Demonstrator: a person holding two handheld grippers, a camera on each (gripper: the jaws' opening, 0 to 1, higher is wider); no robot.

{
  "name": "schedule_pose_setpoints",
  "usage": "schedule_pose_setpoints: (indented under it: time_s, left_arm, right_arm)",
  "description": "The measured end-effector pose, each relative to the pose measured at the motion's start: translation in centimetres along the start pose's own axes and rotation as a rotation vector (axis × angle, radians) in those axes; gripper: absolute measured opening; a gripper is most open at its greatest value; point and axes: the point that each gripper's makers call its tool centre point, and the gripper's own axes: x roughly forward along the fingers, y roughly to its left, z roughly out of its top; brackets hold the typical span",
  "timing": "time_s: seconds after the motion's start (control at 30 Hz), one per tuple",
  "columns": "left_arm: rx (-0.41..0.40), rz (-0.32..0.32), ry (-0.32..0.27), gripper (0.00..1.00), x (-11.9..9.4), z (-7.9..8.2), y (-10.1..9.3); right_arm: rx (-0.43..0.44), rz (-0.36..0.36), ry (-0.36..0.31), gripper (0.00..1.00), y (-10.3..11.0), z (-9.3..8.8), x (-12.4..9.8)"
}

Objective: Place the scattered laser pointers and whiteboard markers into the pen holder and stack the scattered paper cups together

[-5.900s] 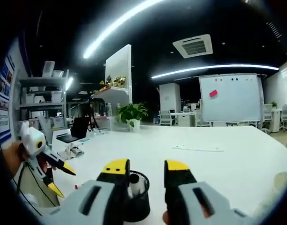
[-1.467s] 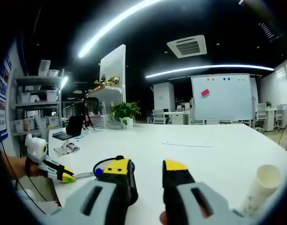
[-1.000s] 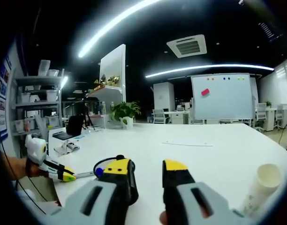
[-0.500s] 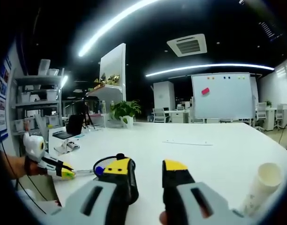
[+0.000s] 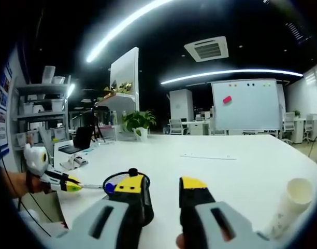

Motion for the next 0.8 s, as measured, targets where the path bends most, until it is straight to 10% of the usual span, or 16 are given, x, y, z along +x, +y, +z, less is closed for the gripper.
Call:
schedule_pose_setpoints:
  time_s: [0.8]
  left_arm:
    - [0.013,0.003,-0.085,0.11,-0.6,2.7,0.3]
  right_arm:
    - [0.0,0.005,0.002,0.26,0.6,0.0,0.0]
